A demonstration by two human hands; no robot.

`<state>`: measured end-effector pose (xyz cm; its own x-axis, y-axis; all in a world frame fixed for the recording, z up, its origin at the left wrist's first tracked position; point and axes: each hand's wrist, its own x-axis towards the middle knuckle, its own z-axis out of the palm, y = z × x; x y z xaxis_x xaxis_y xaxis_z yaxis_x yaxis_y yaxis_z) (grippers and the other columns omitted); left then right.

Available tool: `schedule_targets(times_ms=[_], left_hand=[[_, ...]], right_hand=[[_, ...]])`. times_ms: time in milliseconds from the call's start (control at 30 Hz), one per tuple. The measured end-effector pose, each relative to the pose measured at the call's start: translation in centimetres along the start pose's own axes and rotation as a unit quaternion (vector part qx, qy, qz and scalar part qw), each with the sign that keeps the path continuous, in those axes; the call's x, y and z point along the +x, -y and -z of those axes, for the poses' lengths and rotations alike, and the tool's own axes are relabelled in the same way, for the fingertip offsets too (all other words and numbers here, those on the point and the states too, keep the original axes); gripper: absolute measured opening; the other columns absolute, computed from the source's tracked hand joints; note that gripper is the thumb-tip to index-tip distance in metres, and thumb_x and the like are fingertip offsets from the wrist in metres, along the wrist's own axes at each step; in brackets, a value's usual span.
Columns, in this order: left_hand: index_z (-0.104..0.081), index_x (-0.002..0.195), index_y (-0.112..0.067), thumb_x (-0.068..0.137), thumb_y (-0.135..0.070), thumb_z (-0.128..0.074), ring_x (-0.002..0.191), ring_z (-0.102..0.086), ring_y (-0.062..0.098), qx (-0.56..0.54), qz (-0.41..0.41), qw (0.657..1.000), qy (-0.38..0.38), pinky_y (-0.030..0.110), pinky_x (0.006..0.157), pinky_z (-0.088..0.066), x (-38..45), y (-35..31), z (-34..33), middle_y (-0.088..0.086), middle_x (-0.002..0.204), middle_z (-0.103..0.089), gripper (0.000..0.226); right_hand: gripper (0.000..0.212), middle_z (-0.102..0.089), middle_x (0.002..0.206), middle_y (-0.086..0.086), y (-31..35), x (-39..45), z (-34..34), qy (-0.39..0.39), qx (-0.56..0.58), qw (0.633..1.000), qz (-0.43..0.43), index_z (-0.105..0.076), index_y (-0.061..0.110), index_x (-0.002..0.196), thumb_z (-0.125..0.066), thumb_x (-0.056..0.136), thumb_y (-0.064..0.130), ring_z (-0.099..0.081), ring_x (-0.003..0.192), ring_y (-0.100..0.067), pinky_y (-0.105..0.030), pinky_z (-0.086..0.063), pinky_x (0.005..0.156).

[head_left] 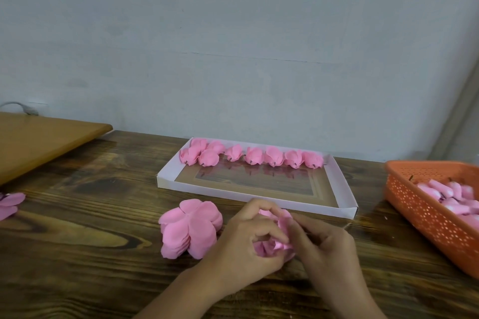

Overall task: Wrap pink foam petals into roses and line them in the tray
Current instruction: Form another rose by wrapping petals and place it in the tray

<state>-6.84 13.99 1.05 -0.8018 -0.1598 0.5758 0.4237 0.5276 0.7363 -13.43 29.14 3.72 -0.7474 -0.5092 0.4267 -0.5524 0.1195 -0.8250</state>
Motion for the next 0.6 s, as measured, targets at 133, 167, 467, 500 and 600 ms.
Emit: schedule_targets(times_ms=[133,167,467,500,600], left_hand=[[-0.078,0.083,-0.035,0.076,-0.027,-0.081,0.106,-0.071,0.011,-0.039,-0.006,0.999,-0.033,0.021,0.081,-0.059,0.2,-0.3,-0.1,-0.026,0.13,-0.051,0.011],[-0.078,0.082,-0.04,0.074,-0.027,-0.082,0.103,-0.072,0.01,-0.053,0.001,0.998,-0.034,0.02,0.08,-0.06,0.2,-0.4,0.0,-0.027,0.131,-0.052,0.016],[-0.079,0.087,-0.041,0.073,-0.034,-0.085,0.101,-0.072,0.024,-0.082,0.028,0.994,-0.072,0.037,0.082,-0.063,0.4,0.0,0.0,-0.012,0.107,-0.067,0.016],[-0.079,0.086,-0.04,0.074,-0.033,-0.085,0.1,-0.072,0.024,-0.086,0.032,0.993,-0.078,0.038,0.082,-0.063,0.4,0.1,0.0,-0.011,0.106,-0.067,0.016],[-0.078,0.086,-0.041,0.073,-0.031,-0.084,0.102,-0.071,0.024,-0.106,0.042,0.989,-0.093,0.036,0.083,-0.062,0.6,0.2,0.2,-0.011,0.105,-0.068,0.017]], right_hand=[[0.035,-0.077,0.089,0.016,-0.4,0.1,0.0,0.027,0.043,0.999,-0.005,-0.078,0.042,0.099,-0.062,0.094,0.011,-0.073,0.082,-0.003,-0.015,-0.056,0.065],[0.032,-0.077,0.093,0.015,-0.5,0.2,0.0,0.033,0.047,0.998,-0.01,-0.079,0.037,0.101,-0.06,0.095,0.011,-0.073,0.087,-0.003,-0.016,-0.056,0.068],[0.036,-0.077,0.098,0.001,-1.3,0.6,0.5,0.043,0.117,0.991,-0.049,-0.077,0.031,0.099,-0.059,0.089,0.002,-0.073,0.093,-0.018,-0.05,-0.06,0.082],[0.032,-0.077,0.099,0.0,-1.4,0.7,0.6,0.039,0.133,0.989,-0.047,-0.076,0.031,0.099,-0.061,0.087,0.005,-0.073,0.094,-0.019,-0.049,-0.06,0.083],[0.041,-0.077,0.101,-0.001,-1.6,0.9,1.0,0.062,0.142,0.988,-0.024,-0.077,0.03,0.1,-0.065,0.087,-0.006,-0.072,0.095,-0.02,-0.039,-0.06,0.08]])
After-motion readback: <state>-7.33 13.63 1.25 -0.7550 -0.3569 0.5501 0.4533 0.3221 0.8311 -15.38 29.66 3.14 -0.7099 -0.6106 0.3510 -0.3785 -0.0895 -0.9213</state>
